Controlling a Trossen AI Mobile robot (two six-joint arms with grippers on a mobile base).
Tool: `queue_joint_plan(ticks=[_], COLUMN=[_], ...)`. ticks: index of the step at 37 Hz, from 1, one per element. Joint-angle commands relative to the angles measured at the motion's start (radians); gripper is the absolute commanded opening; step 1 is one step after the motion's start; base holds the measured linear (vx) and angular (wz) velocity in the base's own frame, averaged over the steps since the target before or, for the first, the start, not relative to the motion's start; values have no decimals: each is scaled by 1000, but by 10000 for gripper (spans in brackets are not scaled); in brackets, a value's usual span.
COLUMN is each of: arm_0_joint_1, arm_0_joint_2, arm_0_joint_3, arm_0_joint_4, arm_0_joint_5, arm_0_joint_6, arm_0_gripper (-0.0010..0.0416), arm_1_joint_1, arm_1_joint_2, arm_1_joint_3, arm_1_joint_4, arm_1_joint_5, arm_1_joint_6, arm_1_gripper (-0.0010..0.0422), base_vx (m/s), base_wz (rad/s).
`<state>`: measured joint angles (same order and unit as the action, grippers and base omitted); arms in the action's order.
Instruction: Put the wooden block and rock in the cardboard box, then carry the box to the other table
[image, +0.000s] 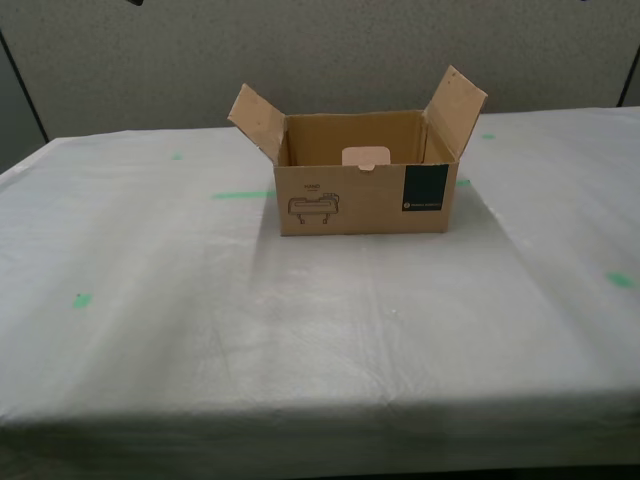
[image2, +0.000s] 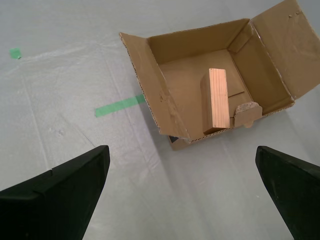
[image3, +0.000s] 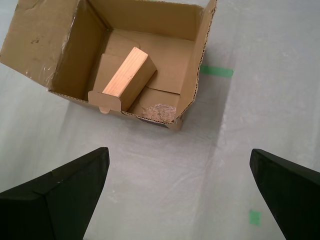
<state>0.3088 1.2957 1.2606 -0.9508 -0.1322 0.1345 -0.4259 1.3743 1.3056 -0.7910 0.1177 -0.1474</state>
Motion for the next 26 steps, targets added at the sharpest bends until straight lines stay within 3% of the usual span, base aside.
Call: queue_joint_plan(ticks=[1, 26], arm_0_joint_1=[0, 0], arm_0_joint_2=[0, 0], arm_0_joint_3=[1, 1], arm_0_joint_4=[1, 1], arm_0_joint_5=[3, 3], arm_0_joint_6=[0, 0], arm_0_gripper=[394, 393], arm_1_joint_1=[0, 0], arm_1_joint_2=[0, 0], arm_1_joint_3=[1, 1], arm_1_joint_4=[1, 1], arm_1_joint_5=[2, 3], arm_1_joint_6=[1, 1], arm_1_gripper=[400, 400], base_vx=[0, 0], base_wz=[0, 0])
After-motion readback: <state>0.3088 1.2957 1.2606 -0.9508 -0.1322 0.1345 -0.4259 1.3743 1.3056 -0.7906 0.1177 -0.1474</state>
